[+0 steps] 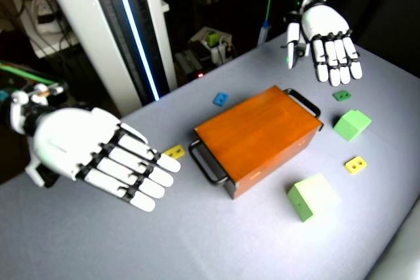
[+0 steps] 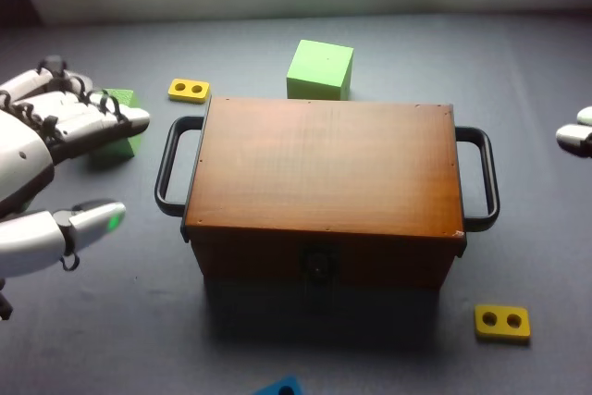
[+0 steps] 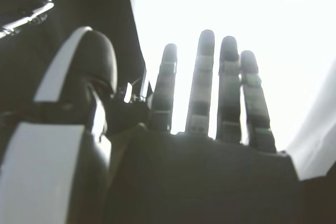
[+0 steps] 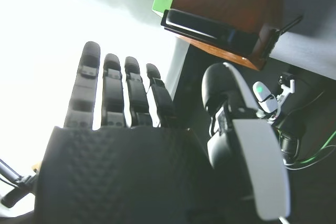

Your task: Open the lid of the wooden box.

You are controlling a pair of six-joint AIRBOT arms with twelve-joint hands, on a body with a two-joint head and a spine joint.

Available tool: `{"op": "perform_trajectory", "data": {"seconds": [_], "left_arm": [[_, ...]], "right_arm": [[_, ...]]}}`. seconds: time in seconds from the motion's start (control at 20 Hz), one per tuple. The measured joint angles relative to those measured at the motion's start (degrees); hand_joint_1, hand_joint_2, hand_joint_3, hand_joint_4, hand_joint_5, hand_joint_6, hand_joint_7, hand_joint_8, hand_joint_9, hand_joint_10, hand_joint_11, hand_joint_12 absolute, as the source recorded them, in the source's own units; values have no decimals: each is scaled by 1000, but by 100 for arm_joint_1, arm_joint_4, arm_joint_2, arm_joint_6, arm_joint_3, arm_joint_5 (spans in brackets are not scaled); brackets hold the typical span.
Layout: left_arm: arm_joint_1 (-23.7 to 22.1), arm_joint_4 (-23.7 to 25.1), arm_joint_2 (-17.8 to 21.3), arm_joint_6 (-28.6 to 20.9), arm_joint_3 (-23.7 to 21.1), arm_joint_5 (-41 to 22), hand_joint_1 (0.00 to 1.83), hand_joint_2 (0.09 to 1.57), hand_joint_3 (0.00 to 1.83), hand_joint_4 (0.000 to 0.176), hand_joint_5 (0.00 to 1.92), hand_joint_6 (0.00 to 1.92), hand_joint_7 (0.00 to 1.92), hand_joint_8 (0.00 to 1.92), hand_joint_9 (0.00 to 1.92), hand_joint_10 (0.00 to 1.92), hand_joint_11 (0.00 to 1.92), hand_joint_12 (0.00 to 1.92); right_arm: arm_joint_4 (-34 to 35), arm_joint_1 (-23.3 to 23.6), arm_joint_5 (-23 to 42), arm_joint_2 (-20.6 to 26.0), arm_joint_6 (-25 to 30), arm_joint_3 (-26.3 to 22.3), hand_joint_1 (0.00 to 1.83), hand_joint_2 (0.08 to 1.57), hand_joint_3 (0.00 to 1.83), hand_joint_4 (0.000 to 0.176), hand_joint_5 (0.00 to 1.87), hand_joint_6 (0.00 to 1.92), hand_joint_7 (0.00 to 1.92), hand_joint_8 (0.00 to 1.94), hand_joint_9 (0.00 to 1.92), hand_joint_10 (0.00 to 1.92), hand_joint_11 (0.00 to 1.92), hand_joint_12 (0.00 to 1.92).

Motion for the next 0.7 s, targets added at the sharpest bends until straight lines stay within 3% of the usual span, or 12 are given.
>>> {"op": "perform_trajectory", "data": {"seconds": [0.1, 0.25, 0.3, 0.45, 0.55, 0.6, 0.7], "left_arm": [[-2, -24, 0, -17, 2, 20, 228, 1381, 1, 0, 264, 3, 249, 1, 210, 11, 0, 1040], [-2, -26, -83, -146, 72, 57, 196, 1393, 3, 0, 235, 0, 212, 0, 194, 1, 0, 815], [0, 2, -83, -146, 72, 105, 209, 1397, 2, 0, 237, 1, 219, 1, 193, 0, 0, 598], [-2, 37, -83, -146, 94, 269, 179, 1398, 1, 0, 223, 4, 209, 6, 161, 10, 0, 250], [0, 37, -83, -146, 144, 439, 197, 1385, 0, 0, 248, 7, 236, 6, 185, 14, 0, 297], [0, 9, -83, -144, 151, 533, 135, 1384, 0, 0, 273, 7, 238, 2, 176, 6, 0, 178], [0, 15, -83, -142, 155, 695, 170, 1368, 0, 0, 384, 15, 342, 8, 253, 17, 0, 259]], "right_arm": [[2, 0, -31, -2, 0, 0, 485, 1402, 2, 0, 189, 6, 130, 1, 81, 122, 0, 806], [2, 0, -44, -7, 0, 0, 493, 1401, 0, 0, 174, 2, 115, 0, 79, 104, 0, 794], [-4, 0, -57, -15, 2, 11, 484, 1405, 2, 0, 157, 8, 101, 4, 69, 86, 0, 676], [9, 0, -199, -26, 0, 44, 454, 1405, 1, 0, 144, 3, 90, 2, 73, 69, 0, 595], [2, 0, -286, -28, 2, 61, 435, 1408, 1, 0, 138, 1, 80, 2, 66, 57, 0, 510], [2, 0, -330, -46, 2, 72, 434, 1407, 0, 0, 145, 4, 77, 2, 67, 56, 0, 495], [2, 2, -426, -94, 0, 103, 458, 1401, 0, 0, 164, 5, 93, 2, 83, 57, 0, 541]]}}
